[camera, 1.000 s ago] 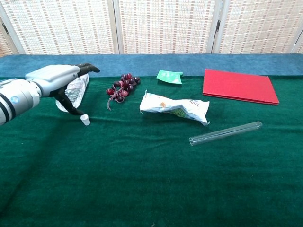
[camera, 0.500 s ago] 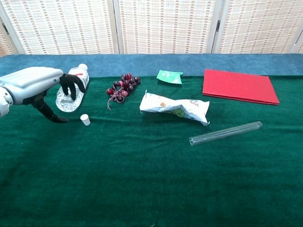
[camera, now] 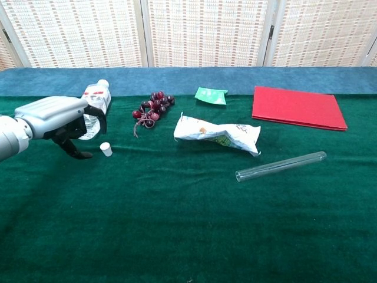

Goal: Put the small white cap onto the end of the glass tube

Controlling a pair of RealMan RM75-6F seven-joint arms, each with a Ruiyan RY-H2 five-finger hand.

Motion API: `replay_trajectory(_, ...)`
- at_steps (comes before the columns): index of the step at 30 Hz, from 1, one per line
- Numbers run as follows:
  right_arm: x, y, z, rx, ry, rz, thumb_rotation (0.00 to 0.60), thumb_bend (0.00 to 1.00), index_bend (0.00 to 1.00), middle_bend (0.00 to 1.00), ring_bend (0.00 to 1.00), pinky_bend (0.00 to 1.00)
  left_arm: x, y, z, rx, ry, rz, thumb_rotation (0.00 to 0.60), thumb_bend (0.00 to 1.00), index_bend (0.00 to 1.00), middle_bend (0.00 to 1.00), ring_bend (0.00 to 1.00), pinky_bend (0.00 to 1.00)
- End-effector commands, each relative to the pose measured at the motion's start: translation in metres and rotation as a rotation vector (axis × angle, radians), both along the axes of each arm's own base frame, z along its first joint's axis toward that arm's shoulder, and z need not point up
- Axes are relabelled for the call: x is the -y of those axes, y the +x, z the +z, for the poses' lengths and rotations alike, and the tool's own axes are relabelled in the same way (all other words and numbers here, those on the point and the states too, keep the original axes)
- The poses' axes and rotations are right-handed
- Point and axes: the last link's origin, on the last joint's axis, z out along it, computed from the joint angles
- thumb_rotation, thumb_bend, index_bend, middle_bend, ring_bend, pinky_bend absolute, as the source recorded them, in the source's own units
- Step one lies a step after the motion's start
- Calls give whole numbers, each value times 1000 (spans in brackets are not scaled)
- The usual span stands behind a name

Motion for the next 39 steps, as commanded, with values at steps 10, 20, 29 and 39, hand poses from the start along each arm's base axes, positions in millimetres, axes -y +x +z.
replay_trajectory(10, 0, -1, -1, -2, 4, -4, 600, 701, 219, 242, 321, 280, -6, 4, -13, 40, -6, 7, 600, 295, 474, 999, 876, 865)
replay_trajectory(20, 1, -1, 0, -4, 3, -9, 600, 701, 219, 243, 327, 279, -10, 6, -19, 46, -6, 12, 600, 328, 520, 999, 876, 865)
replay_trajectory(29, 2, -1, -1, -6, 7, -10, 599, 701, 219, 244, 329, 279, -10, 2, -22, 27, -16, 24, 600, 344, 528, 999, 876, 865)
replay_trajectory(39, 3, -2, -2, -8, 11, -13, 600, 701, 219, 244, 330, 280, -11, 2, -22, 20, -22, 27, 600, 412, 531, 999, 874, 865)
